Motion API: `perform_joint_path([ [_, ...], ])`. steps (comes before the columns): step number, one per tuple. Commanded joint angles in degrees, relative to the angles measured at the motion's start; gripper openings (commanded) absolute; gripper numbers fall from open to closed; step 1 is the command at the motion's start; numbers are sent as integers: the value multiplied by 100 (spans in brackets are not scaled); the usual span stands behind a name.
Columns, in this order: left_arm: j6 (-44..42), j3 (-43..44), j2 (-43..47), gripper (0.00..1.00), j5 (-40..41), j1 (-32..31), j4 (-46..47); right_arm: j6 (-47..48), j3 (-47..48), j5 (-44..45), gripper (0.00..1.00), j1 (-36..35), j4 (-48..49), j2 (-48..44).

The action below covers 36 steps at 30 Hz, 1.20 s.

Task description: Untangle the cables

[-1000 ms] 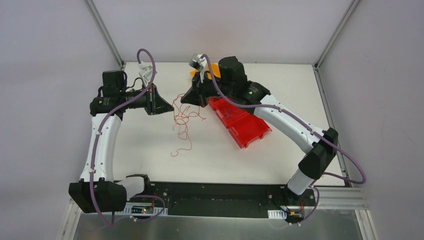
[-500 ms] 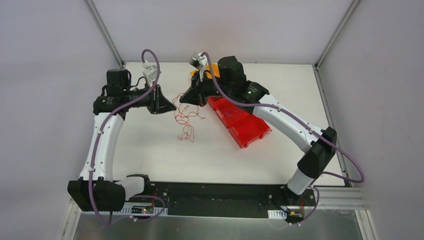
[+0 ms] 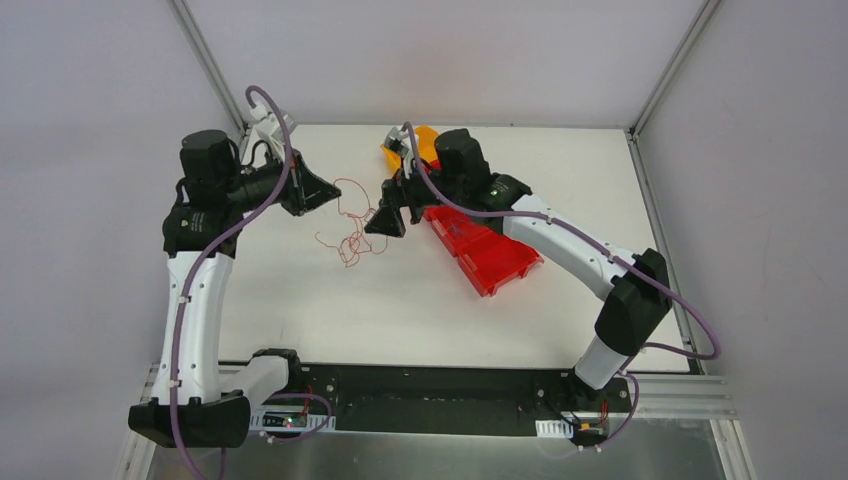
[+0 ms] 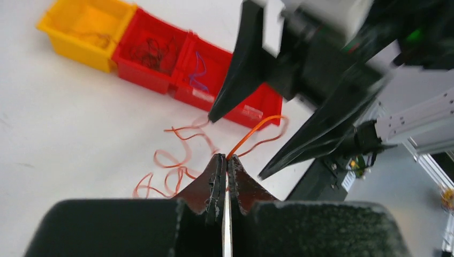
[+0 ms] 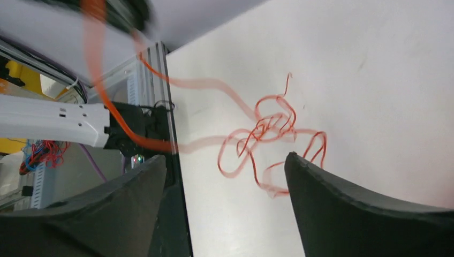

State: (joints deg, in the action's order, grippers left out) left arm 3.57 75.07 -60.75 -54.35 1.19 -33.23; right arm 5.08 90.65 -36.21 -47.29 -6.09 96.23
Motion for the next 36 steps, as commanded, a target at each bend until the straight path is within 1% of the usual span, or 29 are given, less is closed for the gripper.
perform_joint_path([
  [1, 587, 982, 112, 0, 404, 30, 347, 166, -337, -197, 95, 26, -310, -171],
  [2, 641, 1200, 60, 0, 430, 30, 352, 161, -345, -220, 98, 13, -344, -218],
  [3, 695, 1390, -13, 0, 426, 30, 353, 147, -323, -210, 99, 5, -342, -275],
  [6, 914, 1983, -243, 0, 242, 26, 353, -18, -58, -70, 99, 3, -151, -386],
  [8, 1112, 2278, -377, 0, 77, 30, 414, -253, 178, 21, 99, -18, 151, -411],
  [12, 1513, 2552, -525, 0, -163, 29, 646, -389, 651, 181, 99, -169, 896, -311],
  [15, 1755, 2694, -596, 0, -203, 26, 799, -284, 949, 133, 99, -313, 1079, -165],
  [18, 2144, 2774, -667, 0, -243, 26, 1182, -293, 957, 42, 93, -391, 1106, 20],
  [21, 2430, 2839, -712, 0, -269, 30, 1476, -414, 731, 68, 86, -481, 1417, 207],
  [24, 2533, 2771, -717, 0, -348, 30, 1530, -464, 704, 292, 73, -576, 1642, 339],
  [27, 2614, 2540, -635, 0, -384, 30, 1539, -336, 717, 533, 52, -583, 1767, 324],
  [28, 2666, 2472, -612, 0, -399, 35, 1579, -272, 713, 606, 41, -581, 1771, 319],
  [29, 2723, 2417, -587, 0, -402, 28, 1632, -233, 715, 659, 27, -580, 1775, 329],
  [30, 2787, 2348, -566, 0, -409, 33, 1721, -214, 721, 677, 8, -588, 1765, 328],
  [31, 2835, 2305, -555, 0, -404, 38, 1777, -241, 738, 719, 0, -585, 1748, 320],
  [33, 2833, 2193, -524, 0, -339, 113, 1776, -347, 853, 764, 0, -587, 1666, 278],
  [34, 2818, 2074, -485, 16, -237, 230, 1735, -413, 932, 826, 0, -587, 1623, 246],
  [35, 2773, 1796, -429, 41, -97, 438, 1616, -486, 1006, 918, 0, -588, 1592, 207],
  [36, 2745, 1492, -368, 59, -53, 715, 1533, -661, 1106, 1005, 0, -589, 1572, 163],
])
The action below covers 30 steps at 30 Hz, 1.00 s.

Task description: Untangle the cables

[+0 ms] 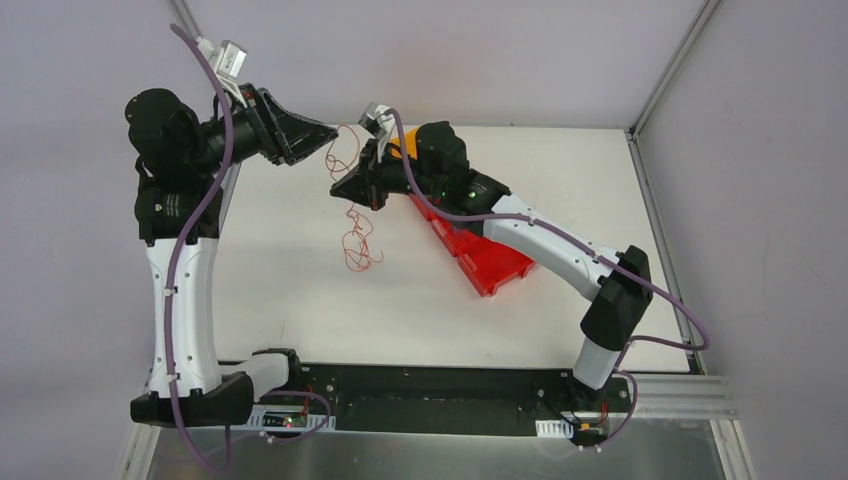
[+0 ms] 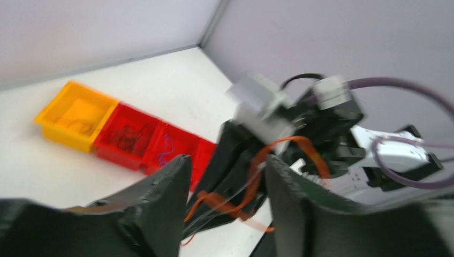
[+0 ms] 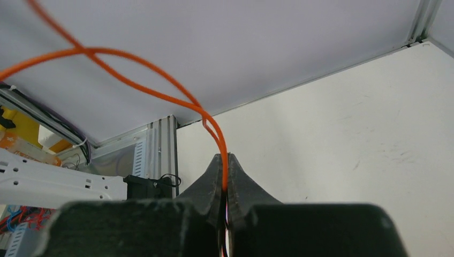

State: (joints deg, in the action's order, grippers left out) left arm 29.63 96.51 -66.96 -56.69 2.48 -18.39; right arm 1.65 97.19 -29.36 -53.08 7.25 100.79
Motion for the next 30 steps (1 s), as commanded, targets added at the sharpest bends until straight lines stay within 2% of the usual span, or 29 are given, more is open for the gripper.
perform_joint_path([
  [1, 173, -991, 297, 71, 65, 932, 31, -380, 561, 374, 0, -7, 229, -316],
  [2, 189, -1406, 334, 80, -192, 1294, 84, -450, 693, 435, 0, -3, 224, -323],
  [3, 126, -1784, 371, 94, -578, 1560, 171, -502, 821, 519, 0, -2, 214, -312],
  [4, -23, -2193, 477, 98, -959, 1762, 287, -556, 957, 594, 0, -2, 168, -285],
  [7, -794, -3153, 1073, 99, -1420, 1833, 707, -662, 1271, 710, 0, -4, -13, -174],
  [10, -1294, -3511, 1513, 99, -1143, 1231, 954, -823, 1359, 736, 0, -4, -43, -116],
  [15, -1739, -3697, 1103, 98, -600, 371, 952, -1032, 1620, 742, 0, -6, -9, 25],
  [16, -1899, -3788, 984, 93, -548, 257, 956, -1023, 1740, 791, 0, -9, -12, 73],
  [17, -2051, -4009, 883, 84, -460, 167, 952, -1012, 1875, 842, 0, -3, -14, 118],
  [19, -2361, -4334, 654, 61, -393, 132, 871, -1012, 2213, 906, 0, 42, -19, 235],
  [25, -3169, -4961, 333, 4, -101, 269, 282, -1212, 3217, 1083, 0, 235, -146, 475],
  [26, -3156, -5059, 355, 0, -100, 428, 283, -1217, 3302, 1101, 0, 254, -175, 469],
  [30, -3264, -5291, 284, 0, -204, 1493, 108, -1214, 3372, 1237, 0, 293, -184, 354],
])
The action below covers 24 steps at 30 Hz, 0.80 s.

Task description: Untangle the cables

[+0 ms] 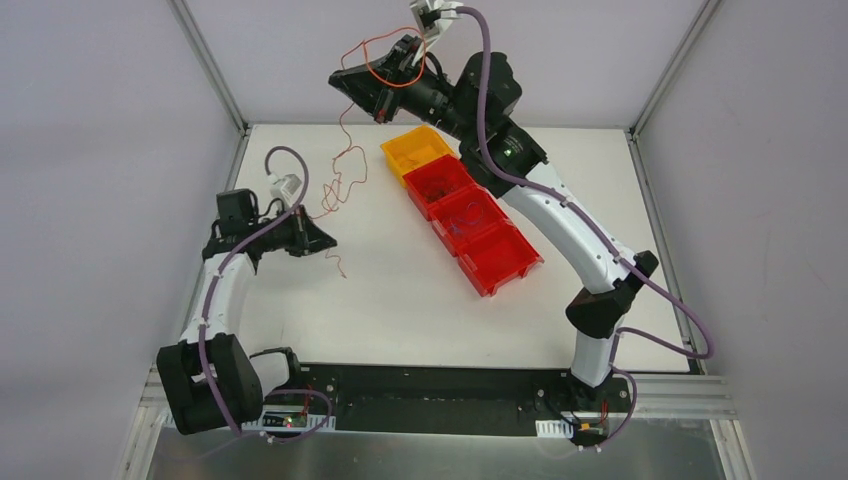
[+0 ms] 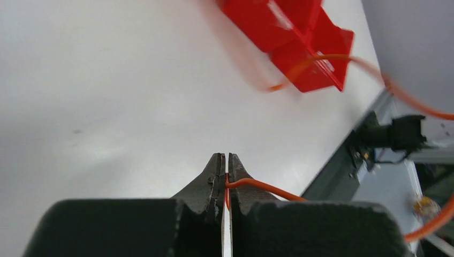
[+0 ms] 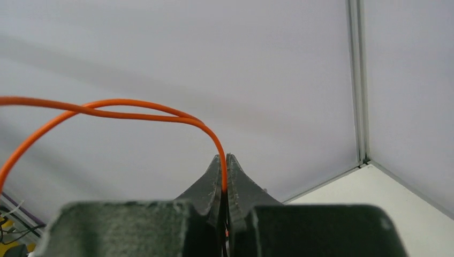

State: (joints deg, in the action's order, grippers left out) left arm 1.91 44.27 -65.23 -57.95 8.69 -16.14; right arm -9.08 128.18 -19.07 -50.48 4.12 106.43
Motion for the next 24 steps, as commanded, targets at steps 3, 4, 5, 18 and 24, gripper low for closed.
perform_joint_path([
  [3, -1389, 105, 9, 0, 373, 1295, -863, -158, 258, 214, 0, 64, 125, -306],
  [4, -1602, 165, -18, 0, 369, 1455, -1042, -162, 260, 199, 0, 82, 112, -328],
  [5, -1868, 241, -33, 0, 115, 1620, -1248, -154, 243, 182, 0, 95, 89, -352],
  [18, -3286, 1100, -2043, 0, 2351, 2493, -2200, 116, 300, 368, 0, 365, -145, -815],
  [24, -3922, 1168, -2151, 0, 2373, 2559, -2415, 597, -55, 358, 0, 679, -673, -1372],
])
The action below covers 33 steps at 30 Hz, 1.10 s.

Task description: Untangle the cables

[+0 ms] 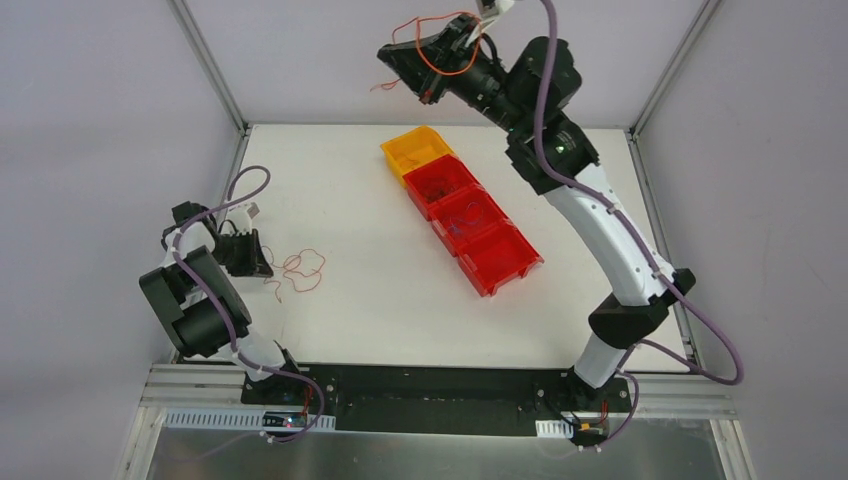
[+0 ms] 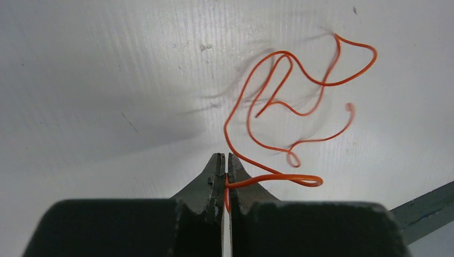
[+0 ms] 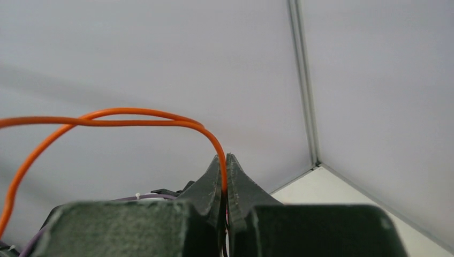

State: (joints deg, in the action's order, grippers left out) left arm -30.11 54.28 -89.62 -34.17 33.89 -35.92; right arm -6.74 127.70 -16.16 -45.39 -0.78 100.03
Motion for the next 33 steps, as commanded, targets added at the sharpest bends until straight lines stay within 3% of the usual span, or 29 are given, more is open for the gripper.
perform_joint_path([
  [1, -784, 140, 388, 0, -228, 34, -490, 405, -157, 40, 0, 243, -381, -851],
  [5, -870, 200, 815, 0, -606, -249, -814, 628, -1420, -93, 0, 500, -1580, -1562],
  [10, -702, 242, 1369, 0, -690, -1075, -967, 1741, -3542, -230, 0, 1017, -3269, -2714],
  [14, -477, 281, 1579, 0, -829, -1657, -970, 2740, -4808, -311, 0, 1654, -3994, -3379],
  [22, -107, 661, 1151, 0, -938, -2022, -969, 3364, -6368, -795, 0, 2274, -3090, -3354],
  [27, -88, 767, 1096, 0, -894, -2046, -970, 3416, -6757, -1015, 0, 2335, -2216, -3221],
  [33, -24, 768, 1100, 0, -815, -2071, -971, 3640, -7092, -1477, 0, 2553, -1907, -3104],
])
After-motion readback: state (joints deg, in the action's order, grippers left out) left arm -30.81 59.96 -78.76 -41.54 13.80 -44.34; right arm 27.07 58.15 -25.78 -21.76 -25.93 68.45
